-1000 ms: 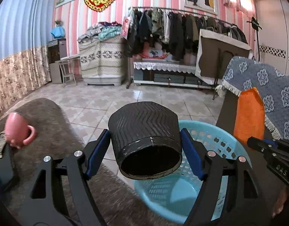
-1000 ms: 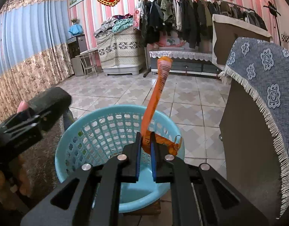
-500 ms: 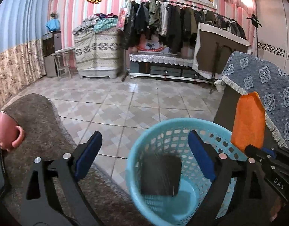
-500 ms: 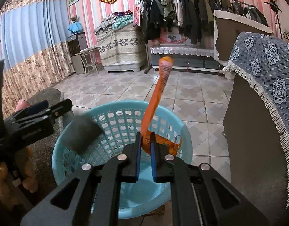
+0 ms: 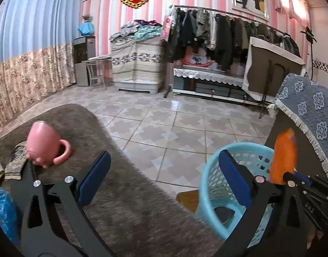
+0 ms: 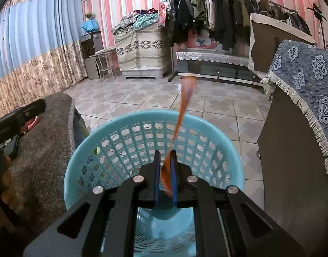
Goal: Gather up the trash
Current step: 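Open the left tool to drop the black cup while the right tool releases the orange stick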
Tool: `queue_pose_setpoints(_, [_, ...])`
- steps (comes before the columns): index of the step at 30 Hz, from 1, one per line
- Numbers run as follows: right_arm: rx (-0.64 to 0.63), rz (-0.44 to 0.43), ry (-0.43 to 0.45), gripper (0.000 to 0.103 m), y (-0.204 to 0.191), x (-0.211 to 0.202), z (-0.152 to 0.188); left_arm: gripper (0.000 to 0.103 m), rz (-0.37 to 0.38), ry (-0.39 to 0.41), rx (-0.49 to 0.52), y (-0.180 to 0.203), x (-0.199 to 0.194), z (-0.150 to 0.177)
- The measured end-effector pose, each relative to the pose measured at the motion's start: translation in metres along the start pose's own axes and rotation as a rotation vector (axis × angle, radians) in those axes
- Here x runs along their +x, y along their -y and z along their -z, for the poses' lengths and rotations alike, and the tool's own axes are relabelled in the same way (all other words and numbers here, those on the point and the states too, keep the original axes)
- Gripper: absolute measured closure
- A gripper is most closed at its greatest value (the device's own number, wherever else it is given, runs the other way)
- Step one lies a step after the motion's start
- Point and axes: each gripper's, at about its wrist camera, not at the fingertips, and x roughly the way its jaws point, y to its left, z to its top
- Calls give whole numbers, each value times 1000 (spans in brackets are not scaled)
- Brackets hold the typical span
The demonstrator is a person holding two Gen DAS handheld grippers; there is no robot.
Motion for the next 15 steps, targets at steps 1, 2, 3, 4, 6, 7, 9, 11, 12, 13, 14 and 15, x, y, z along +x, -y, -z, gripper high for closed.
queue_pose_setpoints(1, [1, -1, -5, 93, -3, 2, 0, 6, -11, 0, -1, -5, -3, 1])
queue_pose_setpoints(2, [1, -1, -8, 93, -7, 4, 1, 6, -21, 1, -1, -7, -4, 1])
queue_pose_setpoints(3, [0, 2, -7, 92, -8, 5, 1, 6, -33, 5, 0, -12, -8, 1])
queue_pose_setpoints(4, [-11, 15, -8, 92, -12, 7, 1, 6, -38, 8, -2, -15, -11, 2])
queue_pose_setpoints(6, [-23, 34, -7, 84, -16, 7, 0, 6, -46, 14, -12, -23, -18, 2])
queue_pose_setpoints(7, [-27, 39, -8, 64, -17, 7, -1, 6, -48, 15, -16, -27, -22, 3])
queue_pose_setpoints(9, [-26, 44, -8, 43, -20, 6, -3, 6, -53, 19, -22, -32, -29, 4])
queue_pose_setpoints(11, [-30, 53, -3, 42, -24, 4, -4, 6, -66, 26, -24, -38, -38, 5])
queue_pose_setpoints(12, [-33, 53, -8, 37, -25, 3, -5, 6, -72, 30, -26, -40, -42, 5])
queue_pose_setpoints(13, [-34, 47, -13, 27, -27, 1, -5, 6, -77, 33, -30, -44, -47, 6])
queue_pose_setpoints(14, [-32, 46, -8, 23, -29, -2, -5, 6, -82, 35, -34, -48, -52, 7])
queue_pose_setpoints(15, [-31, 49, -3, 18, -29, -3, -6, 6, -88, 36, -40, -52, -57, 8])
